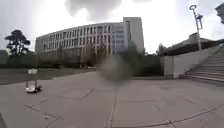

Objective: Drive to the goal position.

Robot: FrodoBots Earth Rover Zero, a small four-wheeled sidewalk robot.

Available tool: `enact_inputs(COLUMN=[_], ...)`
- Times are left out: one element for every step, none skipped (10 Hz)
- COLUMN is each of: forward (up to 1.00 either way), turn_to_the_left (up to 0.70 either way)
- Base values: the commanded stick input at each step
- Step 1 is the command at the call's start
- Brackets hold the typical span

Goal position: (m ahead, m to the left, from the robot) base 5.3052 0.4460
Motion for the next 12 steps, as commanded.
enact_inputs(forward=[0.70, 0.70, 0.70, 0.70, 0.70, 0.70, 0.70, 0.70, 0.70, 0.70, 0.70, 0.70], turn_to_the_left=[0.00, 0.00, 0.00, 0.00, 0.00, 0.00, 0.00, 0.00, 0.00, 0.00, 0.00, 0.00])
